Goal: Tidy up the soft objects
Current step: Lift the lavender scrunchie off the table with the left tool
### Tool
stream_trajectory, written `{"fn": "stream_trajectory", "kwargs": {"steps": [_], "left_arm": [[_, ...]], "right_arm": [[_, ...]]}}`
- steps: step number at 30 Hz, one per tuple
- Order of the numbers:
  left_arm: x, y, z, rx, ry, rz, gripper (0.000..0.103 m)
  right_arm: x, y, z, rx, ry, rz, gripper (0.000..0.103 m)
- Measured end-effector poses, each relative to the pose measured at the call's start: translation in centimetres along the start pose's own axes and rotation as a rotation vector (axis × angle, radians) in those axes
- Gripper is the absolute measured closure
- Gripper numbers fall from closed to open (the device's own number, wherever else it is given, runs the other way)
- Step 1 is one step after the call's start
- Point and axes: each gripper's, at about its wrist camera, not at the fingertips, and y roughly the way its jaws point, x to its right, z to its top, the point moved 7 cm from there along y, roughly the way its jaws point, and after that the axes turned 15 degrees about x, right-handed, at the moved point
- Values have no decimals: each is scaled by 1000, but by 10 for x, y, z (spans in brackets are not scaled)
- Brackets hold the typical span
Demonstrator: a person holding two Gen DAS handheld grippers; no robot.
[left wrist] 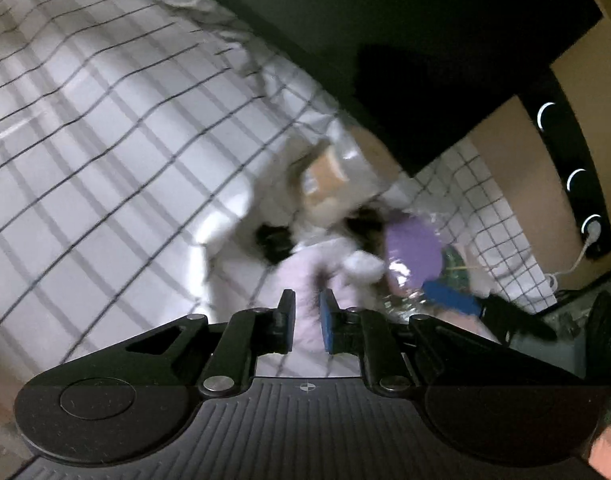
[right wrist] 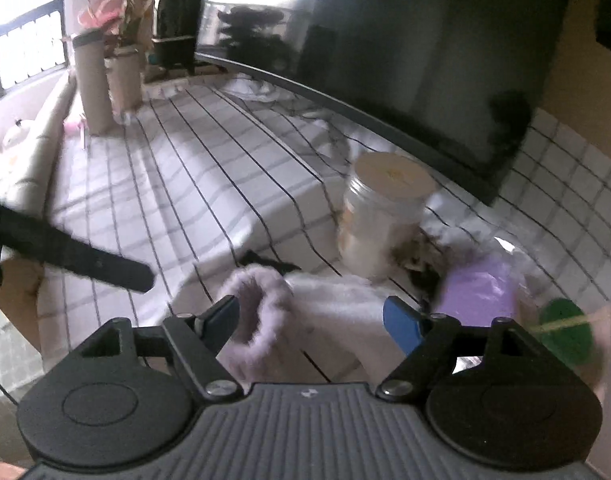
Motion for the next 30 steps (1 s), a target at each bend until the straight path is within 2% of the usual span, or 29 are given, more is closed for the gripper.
{"fn": "stream_trajectory", "kwargs": {"steps": [2, 5, 10, 13, 16, 21, 23, 25, 27, 30], "left_arm": [[12, 9, -1, 11, 59, 11, 86], [21, 26, -9, -2, 128, 83, 84], [19, 52, -24, -45, 205, 204, 84], [18, 68, -35, -80, 230, 236, 75], [13, 83, -46, -99, 207, 265, 75], [15, 89, -49, -72, 189, 287, 75], [12, 88, -49, -66, 146, 286, 75], [9, 84, -48, -58, 103, 273, 76], [10, 81, -50, -54, 108, 255, 76], [10, 76, -52, -38, 119, 260, 82]], "right_arm": [[3, -8, -8, -5, -3, -18, 23], [10, -21, -19, -33, 7, -46, 23], [29, -42, -32, -20, 24, -90, 23], [42, -56, -43, -17, 41, -107, 23], [56, -67, -56, -15, 62, -116, 23], [75, -79, -64, 18, 57, -129, 23], [80, -83, -64, 38, 44, -124, 23], [83, -83, -64, 45, 38, -105, 23], [84, -81, -65, 48, 38, -83, 23], [82, -75, -65, 48, 57, -51, 23]]}}
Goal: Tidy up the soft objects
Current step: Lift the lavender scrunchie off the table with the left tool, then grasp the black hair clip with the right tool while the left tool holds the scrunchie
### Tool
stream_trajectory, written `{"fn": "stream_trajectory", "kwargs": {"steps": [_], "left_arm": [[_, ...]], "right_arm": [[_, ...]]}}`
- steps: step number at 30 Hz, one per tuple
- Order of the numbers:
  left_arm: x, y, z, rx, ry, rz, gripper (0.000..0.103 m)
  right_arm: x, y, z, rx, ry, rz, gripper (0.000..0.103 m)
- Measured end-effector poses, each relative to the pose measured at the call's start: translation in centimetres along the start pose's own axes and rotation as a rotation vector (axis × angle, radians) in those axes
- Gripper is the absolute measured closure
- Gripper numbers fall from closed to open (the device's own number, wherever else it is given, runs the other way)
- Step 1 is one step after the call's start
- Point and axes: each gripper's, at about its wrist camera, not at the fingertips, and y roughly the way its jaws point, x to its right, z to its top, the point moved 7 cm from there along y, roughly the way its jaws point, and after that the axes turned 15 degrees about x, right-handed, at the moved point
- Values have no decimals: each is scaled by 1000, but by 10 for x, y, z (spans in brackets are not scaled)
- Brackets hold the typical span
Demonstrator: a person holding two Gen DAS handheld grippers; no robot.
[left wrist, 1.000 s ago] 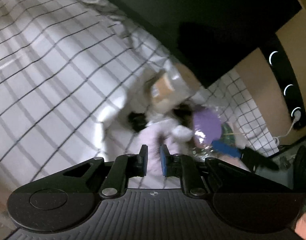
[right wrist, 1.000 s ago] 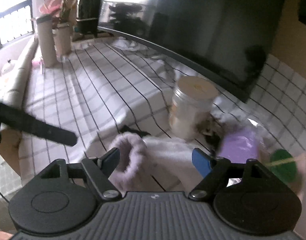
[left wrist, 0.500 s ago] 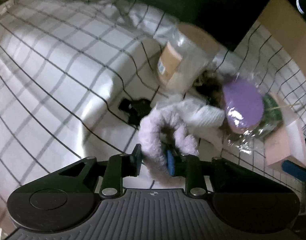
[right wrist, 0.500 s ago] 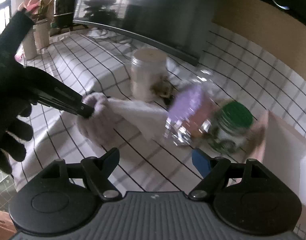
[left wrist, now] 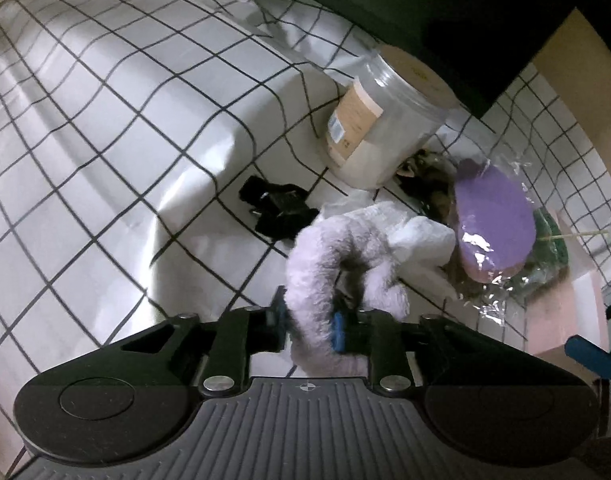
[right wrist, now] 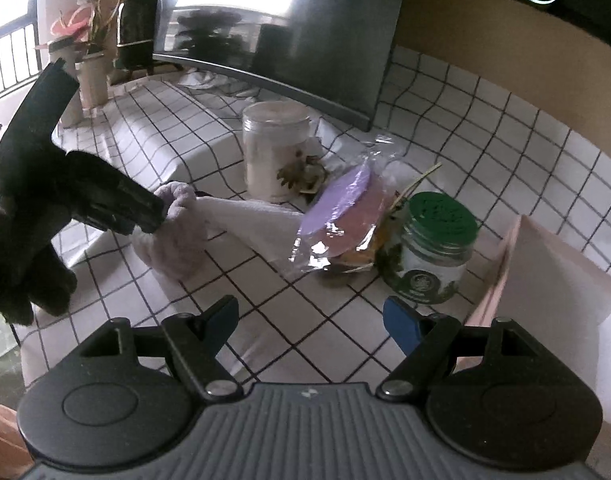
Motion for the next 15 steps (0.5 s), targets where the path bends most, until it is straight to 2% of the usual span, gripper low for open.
{"fn": "stream_trajectory", "kwargs": {"steps": [3, 7, 9, 11, 15], "left_arm": [[-3, -1, -1, 22, -39, -7, 83], [-6, -13, 4, 51, -17, -31, 84], [-11, -27, 12, 91, 7, -47, 84], [-21, -38, 21, 119, 8, -48, 85], [-47, -68, 45, 184, 39, -21, 85]], "right_arm": [[-4, 1, -1, -4, -1, 9, 23], [-10, -1, -2, -7, -13, -10, 23], [-15, 1, 1, -12, -18, -18, 32], [-26, 6, 6, -14, -48, 4, 38], [-60, 27, 27, 11, -116, 65, 38]]}}
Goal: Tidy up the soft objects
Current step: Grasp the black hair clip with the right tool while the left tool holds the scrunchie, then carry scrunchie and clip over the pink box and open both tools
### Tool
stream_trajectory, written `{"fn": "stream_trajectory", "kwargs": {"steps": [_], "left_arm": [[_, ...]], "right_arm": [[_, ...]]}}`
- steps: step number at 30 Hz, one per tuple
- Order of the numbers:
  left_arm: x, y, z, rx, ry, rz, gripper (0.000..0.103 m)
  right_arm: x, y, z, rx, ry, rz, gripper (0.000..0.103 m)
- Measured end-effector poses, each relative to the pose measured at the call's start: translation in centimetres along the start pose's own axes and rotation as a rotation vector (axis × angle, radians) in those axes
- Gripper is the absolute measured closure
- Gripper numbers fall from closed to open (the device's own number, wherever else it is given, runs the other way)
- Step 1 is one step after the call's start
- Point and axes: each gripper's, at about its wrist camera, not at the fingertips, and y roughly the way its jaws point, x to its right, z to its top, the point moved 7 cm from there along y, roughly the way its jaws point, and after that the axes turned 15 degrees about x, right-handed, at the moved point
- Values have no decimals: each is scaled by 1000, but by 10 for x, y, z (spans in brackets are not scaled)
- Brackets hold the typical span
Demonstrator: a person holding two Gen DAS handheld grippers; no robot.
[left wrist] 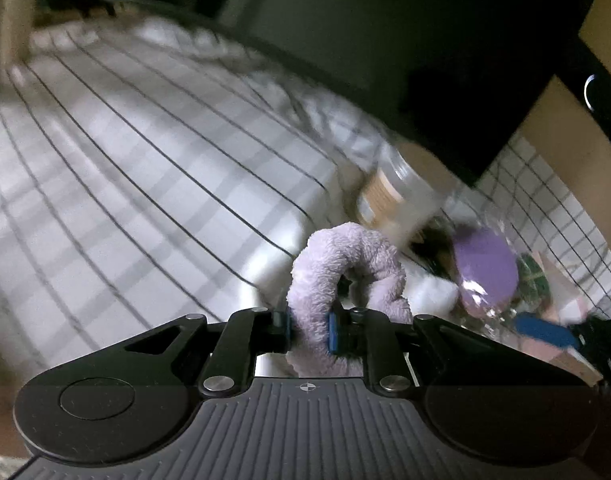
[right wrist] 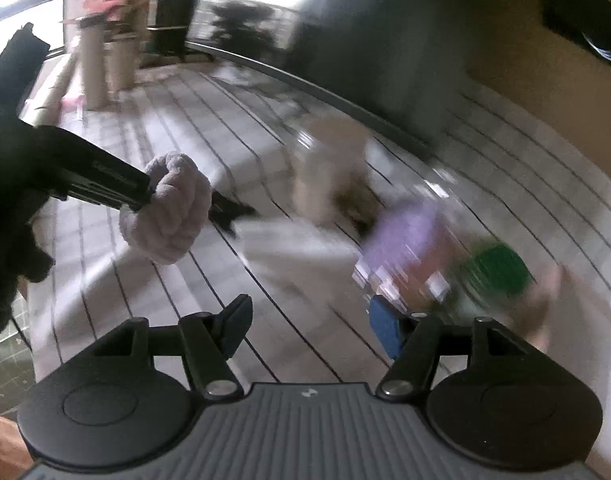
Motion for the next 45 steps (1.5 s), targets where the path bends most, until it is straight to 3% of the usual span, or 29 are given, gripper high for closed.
{"fn": "stream_trajectory", "kwargs": {"steps": [6, 13, 16, 19, 27, 31, 34, 41, 45], "left_arm": [[-53, -30, 22, 37, -5, 51, 85], [-89, -37, 19, 15, -60, 78, 84], [-88, -32, 21, 11, -58, 66, 84], [-77, -24, 32, 24, -34, 33, 84], [12, 16, 107, 112, 126, -133, 84], [71, 42, 145, 148, 183, -190, 84], [123, 60, 158, 152, 236, -253, 84], [247, 81, 120, 64, 309, -417, 84], [314, 93, 80, -35, 327, -535, 84]], "right_arm": [[-45, 70, 40, 42, -10, 122, 38], [-58, 157, 26, -137, 112, 149, 38], [-58, 161, 19, -166, 96, 126, 63], [-53, 144, 30, -131, 95, 106, 67], [-4, 60, 101, 78, 41, 11, 67], [60, 11, 129, 162, 54, -120, 67], [112, -28, 131, 201, 48, -240, 67], [218, -106, 84, 211, 122, -466, 67], [250, -127, 48, 191, 184, -528, 67]]}}
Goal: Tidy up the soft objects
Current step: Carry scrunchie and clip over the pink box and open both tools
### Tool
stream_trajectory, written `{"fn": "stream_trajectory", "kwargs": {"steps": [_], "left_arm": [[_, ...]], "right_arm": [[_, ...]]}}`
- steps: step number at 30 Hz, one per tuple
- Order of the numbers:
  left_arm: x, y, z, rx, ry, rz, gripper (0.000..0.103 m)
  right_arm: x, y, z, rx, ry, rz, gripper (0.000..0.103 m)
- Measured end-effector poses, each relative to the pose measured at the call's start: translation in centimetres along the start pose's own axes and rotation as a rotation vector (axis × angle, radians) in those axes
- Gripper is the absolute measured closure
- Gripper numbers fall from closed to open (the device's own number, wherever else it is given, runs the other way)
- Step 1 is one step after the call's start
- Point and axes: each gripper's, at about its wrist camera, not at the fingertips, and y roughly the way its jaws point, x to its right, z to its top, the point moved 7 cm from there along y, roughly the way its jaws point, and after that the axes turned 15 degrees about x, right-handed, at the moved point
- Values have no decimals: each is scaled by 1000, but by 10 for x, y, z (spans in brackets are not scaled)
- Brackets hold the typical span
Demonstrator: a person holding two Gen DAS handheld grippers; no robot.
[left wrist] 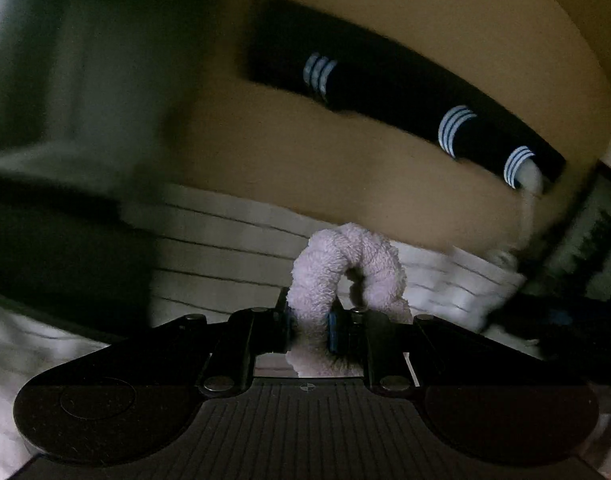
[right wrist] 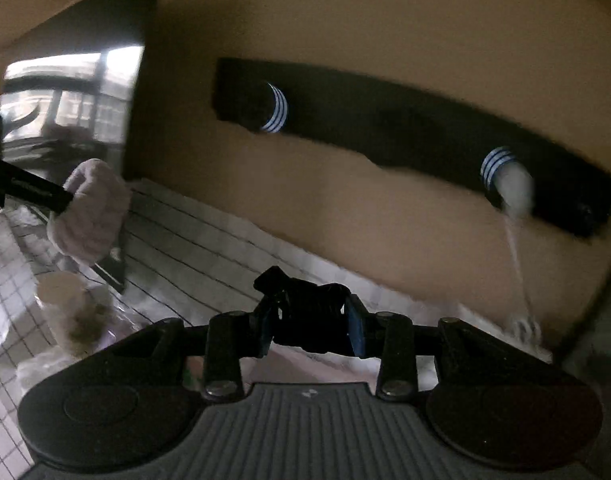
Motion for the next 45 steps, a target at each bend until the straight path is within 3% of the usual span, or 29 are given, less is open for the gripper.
{"fn": "stream_trajectory", "kwargs": {"steps": [4, 7, 9, 10, 13, 15, 19, 21, 23, 27, 34, 37, 39, 42, 45], "left_arm": [[59, 42, -22, -98, 30, -118, 83], [85, 73, -43, -173, 4, -177, 79], [94, 86, -57, -189, 14, -164, 79], [98, 90, -62, -192, 22, -162, 79], [107, 90, -70, -182, 26, -189, 79], [113, 88, -74, -176, 86, -168, 79], [111, 88, -91, -259, 147, -115, 78], [107, 86, -100, -278, 73, -146, 76], [104, 85, -110, -287, 85, -112, 76], [101, 76, -117, -261, 16, -135, 76], [80, 2, -83, -34, -107, -147, 77], [37, -44, -67, 64, -101, -88, 77], [-1, -72, -63, 97, -77, 6, 77], [-64, -112, -67, 92, -54, 192, 77], [-116, -147, -81, 81, -126, 323, 77]], "right_arm": [[28, -4, -33, -33, -1, -53, 67], [46, -5, -59, -52, 71, -59, 66], [56, -6, -71, -70, 124, -60, 51], [58, -5, -79, -87, 143, -69, 48], [58, -11, -100, -119, 165, -73, 48], [55, -16, -113, -139, 170, -67, 47], [46, -20, -130, -182, 166, -65, 47], [40, -20, -135, -197, 163, -64, 47], [35, -23, -139, -203, 161, -59, 47], [28, -33, -145, -207, 160, -58, 44], [18, -48, -153, -223, 179, -65, 43], [8, -48, -152, -221, 195, -48, 43], [-4, -44, -149, -219, 205, -29, 43], [-31, -37, -141, -205, 206, 35, 43], [-81, -32, -129, -174, 133, 162, 40]]}}
